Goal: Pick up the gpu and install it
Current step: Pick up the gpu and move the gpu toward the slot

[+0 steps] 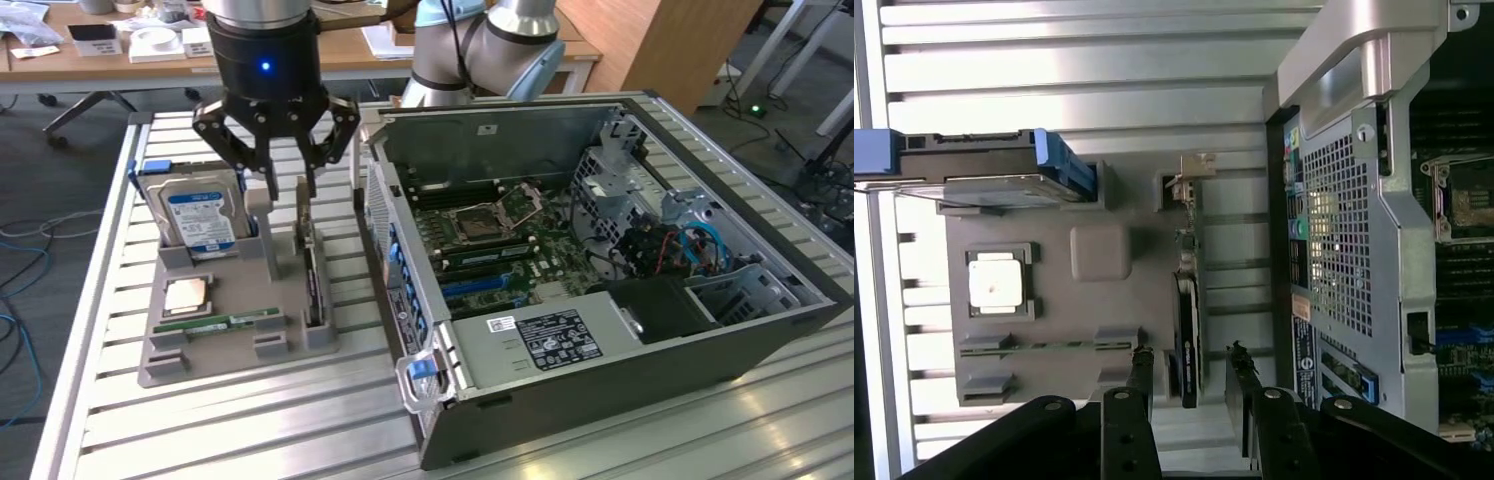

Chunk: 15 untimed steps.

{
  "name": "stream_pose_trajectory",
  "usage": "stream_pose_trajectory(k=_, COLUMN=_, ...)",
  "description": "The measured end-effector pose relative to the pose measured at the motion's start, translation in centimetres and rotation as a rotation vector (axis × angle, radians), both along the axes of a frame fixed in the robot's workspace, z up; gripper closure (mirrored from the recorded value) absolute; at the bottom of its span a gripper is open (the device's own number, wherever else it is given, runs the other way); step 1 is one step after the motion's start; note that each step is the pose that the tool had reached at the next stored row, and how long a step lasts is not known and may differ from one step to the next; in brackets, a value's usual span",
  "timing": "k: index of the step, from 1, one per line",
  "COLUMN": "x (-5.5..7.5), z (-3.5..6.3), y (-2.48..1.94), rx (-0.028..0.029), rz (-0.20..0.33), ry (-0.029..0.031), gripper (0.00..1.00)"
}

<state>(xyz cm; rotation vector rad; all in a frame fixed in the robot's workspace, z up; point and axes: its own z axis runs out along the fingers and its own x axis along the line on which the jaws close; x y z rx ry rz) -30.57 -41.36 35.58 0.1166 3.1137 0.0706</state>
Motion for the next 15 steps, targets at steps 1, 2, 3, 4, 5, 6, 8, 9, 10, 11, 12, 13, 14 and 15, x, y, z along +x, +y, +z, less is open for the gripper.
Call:
stream_pose_trajectory(k=1, x=0.0, z=-0.13, y=0.00, rx=0.0000, rz=0.000, ry=0.0000, gripper=0.57)
stream_pose_trajectory(k=2, x=0.0, z=-0.25, y=0.00, rx=0.0000, rz=0.000, ry=0.0000, gripper=0.57)
stream_pose_trajectory(k=3, x=0.0, z=-0.37, y=0.00, rx=0.0000, rz=0.000, ry=-0.0001, gripper=0.57)
stream_pose_trajectory(k=4, x=0.0, z=-0.48, y=0.00, rx=0.0000, rz=0.000, ry=0.0000, gripper=0.57)
stream_pose_trajectory(k=5, x=0.0, z=-0.60, y=0.00, rx=0.0000, rz=0.000, ry=-0.0001, gripper=0.57)
stream_pose_trajectory(k=6, x=0.0, z=-0.74, y=0.00, rx=0.0000, rz=0.000, ry=0.0000, gripper=0.57)
stream_pose_trajectory(k=8, x=0.0, z=-1.00, y=0.00, rx=-0.0001, rz=0.000, ry=0.0000, gripper=0.57)
stream_pose_trajectory(k=9, x=0.0, z=-1.16, y=0.00, rx=0.0000, rz=0.000, ry=-0.0001, gripper=0.57)
stream_pose_trajectory(k=10, x=0.0, z=-1.31, y=0.00, rx=0.0001, rz=0.000, ry=-0.0001, gripper=0.57)
stream_pose_trajectory(k=11, x=0.0, z=-1.48, y=0.00, rx=0.0000, rz=0.000, ry=0.0000, gripper=0.57)
stream_pose_trajectory(k=12, x=0.0, z=-1.64, y=0.00, rx=0.0000, rz=0.000, ry=0.0000, gripper=0.57)
stream_pose_trajectory(k=13, x=0.0, z=-1.84, y=0.00, rx=0.0000, rz=0.000, ry=0.0000, gripper=0.57)
stream_pose_trajectory(k=14, x=0.0, z=-2.01, y=0.00, rx=-0.0001, rz=0.000, ry=0.0000, gripper=0.57)
stream_pose_trajectory(k=15, x=0.0, z=-2.18, y=0.00, rx=-0.0001, rz=0.000, ry=-0.0001, gripper=0.57)
